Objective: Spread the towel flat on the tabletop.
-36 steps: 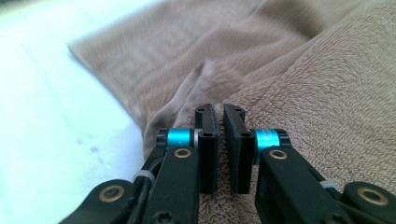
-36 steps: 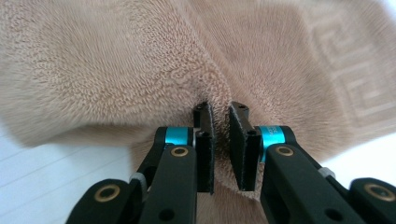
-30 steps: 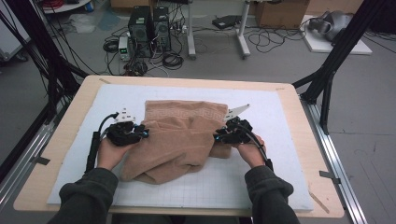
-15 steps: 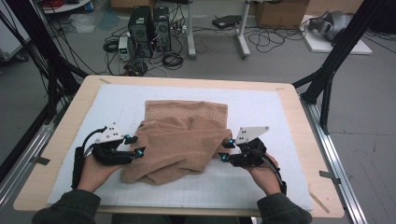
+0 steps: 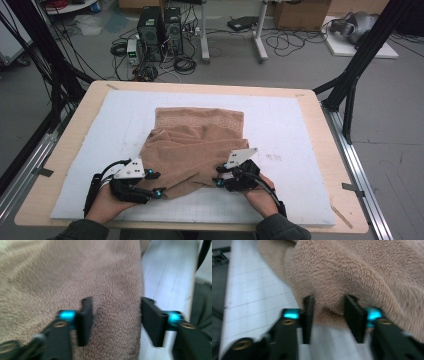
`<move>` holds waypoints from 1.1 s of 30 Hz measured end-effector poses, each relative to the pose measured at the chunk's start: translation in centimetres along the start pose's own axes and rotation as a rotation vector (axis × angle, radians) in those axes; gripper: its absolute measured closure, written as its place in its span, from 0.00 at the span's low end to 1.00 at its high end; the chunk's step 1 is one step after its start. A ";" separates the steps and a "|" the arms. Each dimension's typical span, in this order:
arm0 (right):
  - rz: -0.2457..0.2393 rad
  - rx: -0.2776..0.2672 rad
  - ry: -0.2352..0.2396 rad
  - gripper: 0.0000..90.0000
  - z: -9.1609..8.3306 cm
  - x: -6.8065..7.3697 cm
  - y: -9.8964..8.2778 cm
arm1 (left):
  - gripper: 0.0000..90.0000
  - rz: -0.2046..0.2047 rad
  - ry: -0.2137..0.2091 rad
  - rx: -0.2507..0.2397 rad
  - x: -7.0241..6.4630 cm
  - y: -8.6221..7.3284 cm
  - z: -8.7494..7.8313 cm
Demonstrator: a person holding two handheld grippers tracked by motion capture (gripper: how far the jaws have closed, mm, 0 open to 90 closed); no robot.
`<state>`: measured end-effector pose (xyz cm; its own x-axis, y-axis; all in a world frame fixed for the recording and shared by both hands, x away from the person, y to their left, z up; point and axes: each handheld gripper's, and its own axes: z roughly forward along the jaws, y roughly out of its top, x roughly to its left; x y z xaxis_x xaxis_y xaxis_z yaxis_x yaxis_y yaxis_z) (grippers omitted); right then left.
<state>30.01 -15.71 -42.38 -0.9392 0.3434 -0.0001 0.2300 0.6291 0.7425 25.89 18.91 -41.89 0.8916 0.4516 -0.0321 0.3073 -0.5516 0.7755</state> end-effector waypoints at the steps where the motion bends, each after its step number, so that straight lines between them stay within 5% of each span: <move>1: -0.008 0.009 0.003 0.78 0.5 -0.1 0.1 | 0.59 0.013 0.007 0.019 0.0 0.0 0.4; 2: -0.021 0.024 0.019 0.96 1.3 -0.3 0.2 | 0.77 0.035 0.036 0.027 -0.1 -0.1 0.9; 3: -0.021 0.024 0.019 0.96 1.3 -0.3 0.2 | 0.82 0.035 0.036 0.027 -0.1 -0.1 0.9; 9: -0.046 0.006 0.054 1.00 0.1 -0.1 0.1 | 0.87 0.026 0.043 -0.013 -0.2 0.2 0.1; 11: -0.027 -0.019 0.073 0.95 -0.8 0.1 -0.2 | 0.87 0.032 0.066 -0.018 -0.3 0.4 -0.1; 12: 0.021 -0.036 0.087 0.81 -1.1 0.4 -0.5 | 0.87 0.014 0.104 -0.016 0.2 0.5 -0.1; 13: 0.021 -0.036 0.087 0.81 -1.1 0.4 -0.5 | 0.87 0.014 0.104 -0.016 0.2 0.5 -0.1; 14: 0.007 -0.016 0.063 0.67 -0.8 0.8 -0.8 | 0.87 -0.017 0.126 -0.026 0.8 0.6 0.0; 21: 0.015 0.021 0.012 0.61 1.6 0.8 -0.2 | 0.87 -0.053 0.196 -0.012 2.9 1.5 1.1; 26: -0.030 0.025 0.000 0.89 2.5 0.8 0.4 | 0.87 -0.067 0.176 0.000 3.3 1.8 1.6; 33: -0.049 -0.015 0.056 0.91 -1.2 1.4 0.1 | 0.87 -0.025 0.149 -0.047 1.1 2.8 -1.2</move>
<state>28.42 -16.03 -41.50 -0.9621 0.2727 0.0002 0.1797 0.6335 0.7526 27.29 18.69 -39.03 0.8235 0.5660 0.0395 0.3098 -0.5068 0.8045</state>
